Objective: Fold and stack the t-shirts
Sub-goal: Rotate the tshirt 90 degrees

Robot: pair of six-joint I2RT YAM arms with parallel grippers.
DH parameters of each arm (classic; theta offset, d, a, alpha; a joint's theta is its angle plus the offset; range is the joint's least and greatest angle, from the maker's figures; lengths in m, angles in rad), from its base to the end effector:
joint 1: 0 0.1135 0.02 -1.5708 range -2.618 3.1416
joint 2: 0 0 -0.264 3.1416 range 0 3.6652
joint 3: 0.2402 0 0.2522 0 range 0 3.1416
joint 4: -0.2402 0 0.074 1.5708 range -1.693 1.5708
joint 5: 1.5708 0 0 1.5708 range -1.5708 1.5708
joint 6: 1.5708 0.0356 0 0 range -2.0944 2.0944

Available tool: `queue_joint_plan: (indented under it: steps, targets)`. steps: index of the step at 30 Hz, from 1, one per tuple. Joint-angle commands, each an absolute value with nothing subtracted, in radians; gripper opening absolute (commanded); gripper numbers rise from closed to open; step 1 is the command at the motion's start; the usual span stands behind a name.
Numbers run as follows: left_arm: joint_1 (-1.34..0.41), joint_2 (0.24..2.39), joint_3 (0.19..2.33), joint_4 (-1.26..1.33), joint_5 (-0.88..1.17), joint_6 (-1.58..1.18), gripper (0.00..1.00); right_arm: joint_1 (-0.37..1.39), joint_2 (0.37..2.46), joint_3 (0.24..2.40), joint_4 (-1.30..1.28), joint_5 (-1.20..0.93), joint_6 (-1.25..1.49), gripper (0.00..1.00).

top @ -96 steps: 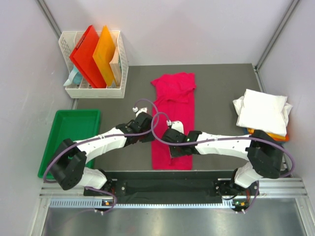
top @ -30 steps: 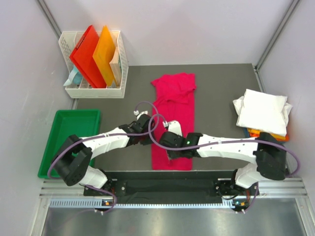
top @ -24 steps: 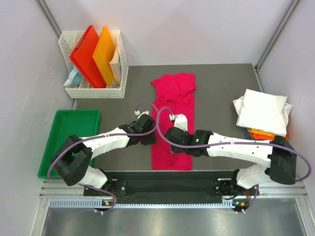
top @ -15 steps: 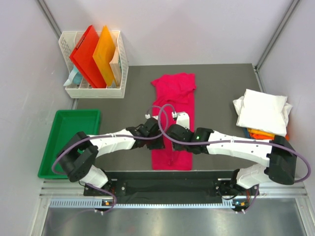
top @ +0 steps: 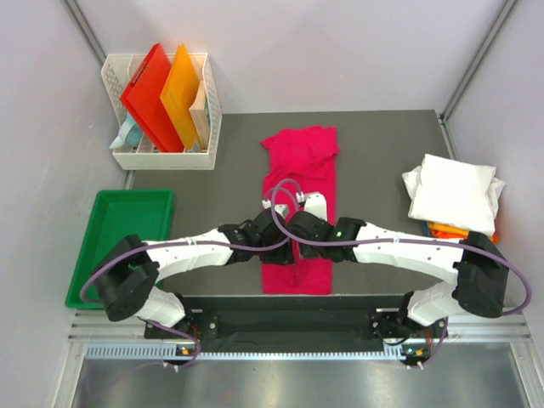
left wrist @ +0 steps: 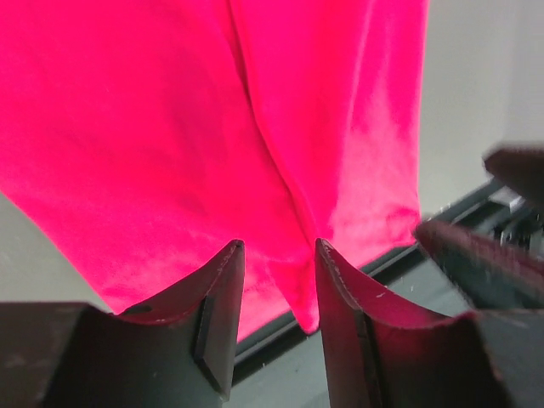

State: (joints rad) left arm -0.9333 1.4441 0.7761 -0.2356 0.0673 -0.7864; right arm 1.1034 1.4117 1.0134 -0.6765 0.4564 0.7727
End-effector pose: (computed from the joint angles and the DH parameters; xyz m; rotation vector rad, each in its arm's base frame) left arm 0.1670 -0.2296 0.1847 0.2257 2.6454 -0.7555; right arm 0.1391 0.2408 0.2413 -0.2648 2.4742 0.1661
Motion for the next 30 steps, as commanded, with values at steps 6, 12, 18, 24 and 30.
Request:
queue_joint_plan:
  steps: [6,12,18,24,30]
  targets:
    - [-0.989,1.474,0.738,-0.181,0.097,-0.807,0.41,1.068,1.404,1.016,-0.644,0.433,0.745,0.41]
    - [-1.019,1.48,0.742,-0.184,0.092,-0.807,0.41,1.057,1.388,0.993,-0.637,0.423,0.744,0.41]
    - [-1.026,1.49,0.741,-0.187,0.104,-0.801,0.36,1.051,1.391,0.982,-0.626,0.416,0.741,0.41]
    - [-1.032,1.474,0.746,-0.195,0.097,-0.795,0.2,1.049,1.402,0.98,-0.618,0.413,0.739,0.41]
    - [-1.037,1.462,0.75,-0.212,0.075,-0.792,0.0,1.049,1.407,0.982,-0.617,0.41,0.736,0.41]
